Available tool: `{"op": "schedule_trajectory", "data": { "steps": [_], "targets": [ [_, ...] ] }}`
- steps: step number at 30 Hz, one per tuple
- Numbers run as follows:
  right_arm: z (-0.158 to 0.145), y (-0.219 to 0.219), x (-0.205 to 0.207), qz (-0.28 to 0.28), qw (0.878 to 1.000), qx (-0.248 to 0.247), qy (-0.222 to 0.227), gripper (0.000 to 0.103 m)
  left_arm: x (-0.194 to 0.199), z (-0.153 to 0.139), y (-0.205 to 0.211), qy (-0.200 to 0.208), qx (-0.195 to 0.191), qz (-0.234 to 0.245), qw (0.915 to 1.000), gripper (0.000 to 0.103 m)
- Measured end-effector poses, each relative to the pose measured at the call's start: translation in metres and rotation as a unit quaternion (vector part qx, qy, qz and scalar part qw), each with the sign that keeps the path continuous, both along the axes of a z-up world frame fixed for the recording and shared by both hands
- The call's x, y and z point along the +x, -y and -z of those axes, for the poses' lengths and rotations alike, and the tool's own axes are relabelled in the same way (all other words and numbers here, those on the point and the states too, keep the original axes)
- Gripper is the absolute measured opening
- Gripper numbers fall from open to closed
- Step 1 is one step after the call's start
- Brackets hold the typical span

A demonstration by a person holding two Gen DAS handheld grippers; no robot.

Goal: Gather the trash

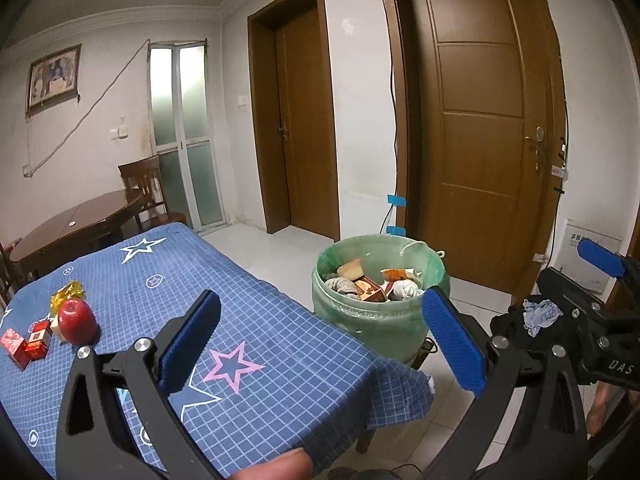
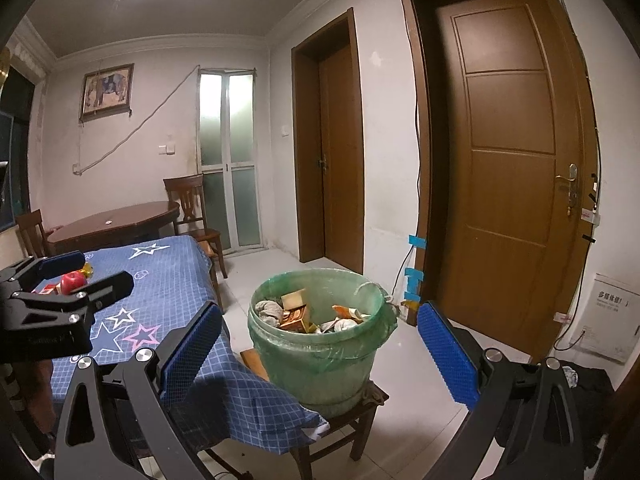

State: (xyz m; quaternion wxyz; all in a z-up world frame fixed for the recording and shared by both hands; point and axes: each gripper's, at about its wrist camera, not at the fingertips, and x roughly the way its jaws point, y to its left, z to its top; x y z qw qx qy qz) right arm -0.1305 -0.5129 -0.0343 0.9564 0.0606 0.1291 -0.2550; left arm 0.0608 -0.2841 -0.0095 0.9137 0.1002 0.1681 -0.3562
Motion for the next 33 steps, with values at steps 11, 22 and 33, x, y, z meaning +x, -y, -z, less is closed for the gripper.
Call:
{"op": "schedule_trajectory", "data": {
  "steps": [11,22,33],
  "targets": [
    [0.003,0.001,0.007,-0.001,1.000,0.002,-0.001,0.098,0.001,0.002,0.002,0.001,-0.001,-0.003,1.0000,0.097],
    [0.006,0.001,0.009,-0.003,1.000,0.003,0.002,0.098,0.006,0.001,0.000,0.002,-0.003,-0.007,1.0000,0.097],
    [0.012,0.002,0.014,-0.004,1.000,0.004,0.000,0.098,0.010,0.004,-0.002,-0.001,0.000,-0.010,0.9999,0.097]
  ]
}}
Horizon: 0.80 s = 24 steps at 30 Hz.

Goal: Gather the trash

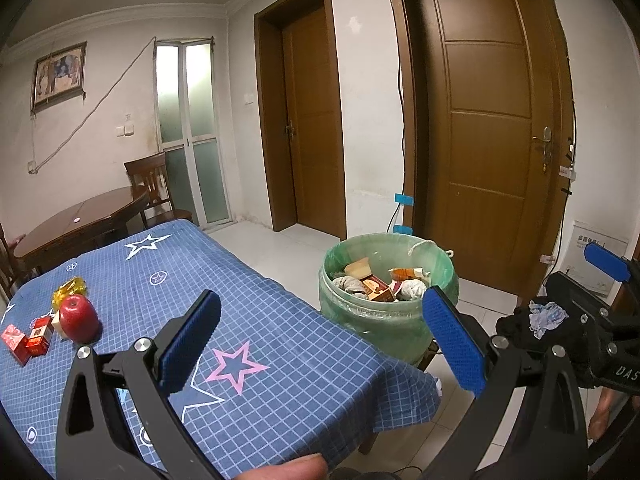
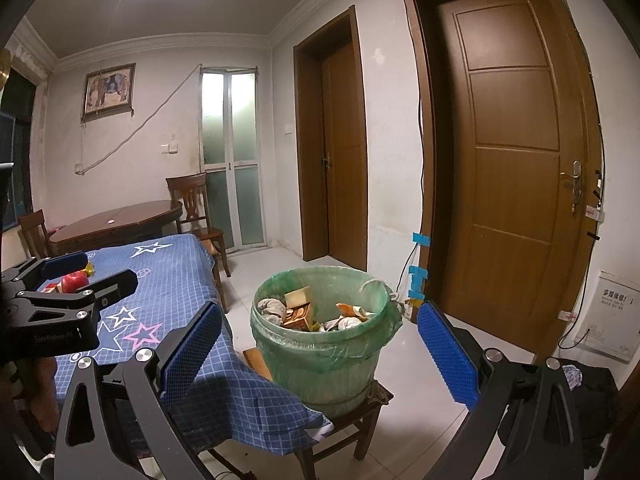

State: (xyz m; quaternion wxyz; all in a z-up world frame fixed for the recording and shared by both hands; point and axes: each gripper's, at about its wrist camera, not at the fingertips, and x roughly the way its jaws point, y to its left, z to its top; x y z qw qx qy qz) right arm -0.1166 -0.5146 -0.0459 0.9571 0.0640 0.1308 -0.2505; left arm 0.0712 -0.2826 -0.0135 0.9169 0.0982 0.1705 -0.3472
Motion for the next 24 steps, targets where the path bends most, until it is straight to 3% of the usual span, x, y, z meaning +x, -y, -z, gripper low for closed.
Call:
{"op": "schedule_trajectory", "data": {
  "steps": [24],
  "targets": [
    [0.0028,0.0010,-0.0043,0.002,1.000,-0.005,0.017,0.098,-0.0041,-0.0009,0.0040,0.001,-0.004,0.010,0.9999,0.097]
  ]
}}
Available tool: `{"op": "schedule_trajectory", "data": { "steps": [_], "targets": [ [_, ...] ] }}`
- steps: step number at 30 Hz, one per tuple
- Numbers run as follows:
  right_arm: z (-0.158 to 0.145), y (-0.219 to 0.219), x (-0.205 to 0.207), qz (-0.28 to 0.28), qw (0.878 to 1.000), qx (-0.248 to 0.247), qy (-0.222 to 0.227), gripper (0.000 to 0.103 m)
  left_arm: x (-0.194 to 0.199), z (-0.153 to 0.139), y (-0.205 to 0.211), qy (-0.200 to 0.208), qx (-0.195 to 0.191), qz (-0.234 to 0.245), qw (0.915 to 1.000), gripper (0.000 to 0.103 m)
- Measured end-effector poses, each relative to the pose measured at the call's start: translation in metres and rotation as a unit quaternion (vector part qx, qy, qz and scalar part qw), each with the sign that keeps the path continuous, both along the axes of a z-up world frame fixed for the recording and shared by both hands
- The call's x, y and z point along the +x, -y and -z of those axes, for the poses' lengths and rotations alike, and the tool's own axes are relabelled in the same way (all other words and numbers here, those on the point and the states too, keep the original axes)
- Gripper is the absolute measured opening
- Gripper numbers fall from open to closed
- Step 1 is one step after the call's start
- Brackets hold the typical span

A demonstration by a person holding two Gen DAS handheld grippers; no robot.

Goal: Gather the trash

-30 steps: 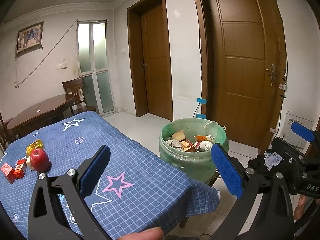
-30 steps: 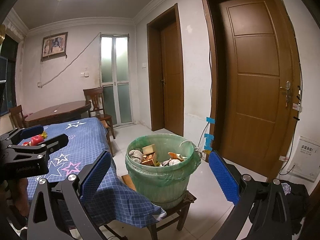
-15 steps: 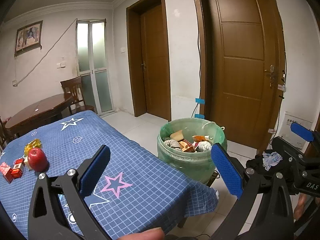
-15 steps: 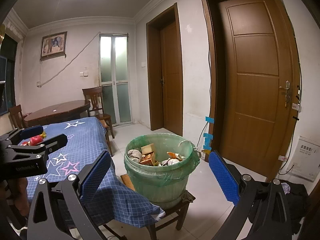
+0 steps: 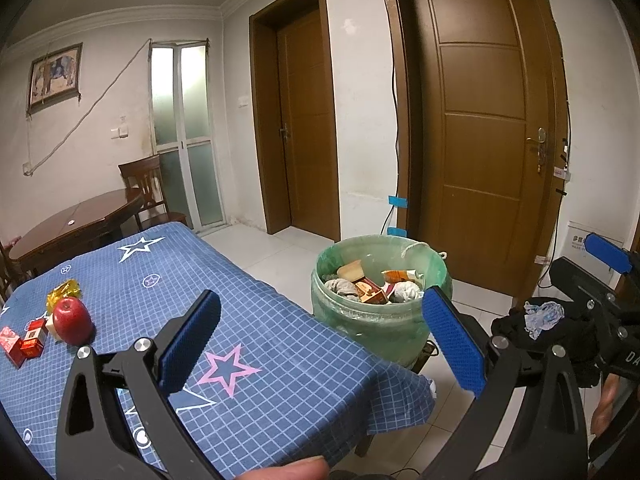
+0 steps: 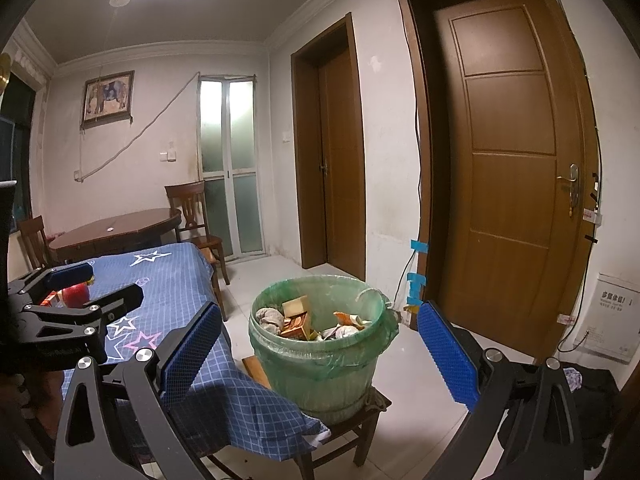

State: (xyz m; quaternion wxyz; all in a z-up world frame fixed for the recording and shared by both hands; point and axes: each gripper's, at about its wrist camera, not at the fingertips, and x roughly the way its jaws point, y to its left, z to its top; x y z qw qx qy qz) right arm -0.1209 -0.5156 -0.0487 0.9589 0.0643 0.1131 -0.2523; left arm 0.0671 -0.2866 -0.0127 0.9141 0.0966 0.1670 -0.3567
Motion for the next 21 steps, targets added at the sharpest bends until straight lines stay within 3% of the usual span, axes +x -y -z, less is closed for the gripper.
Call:
{"op": "schedule_trajectory", "data": {
  "steps": [21],
  "targets": [
    [-0.0053,-0.0027,-0.0034,-0.004,1.000,-0.001,-0.001,0.098,0.0005,0.0058,0.0079,-0.015,0.009,0.033,0.9993,0.097]
  ]
}}
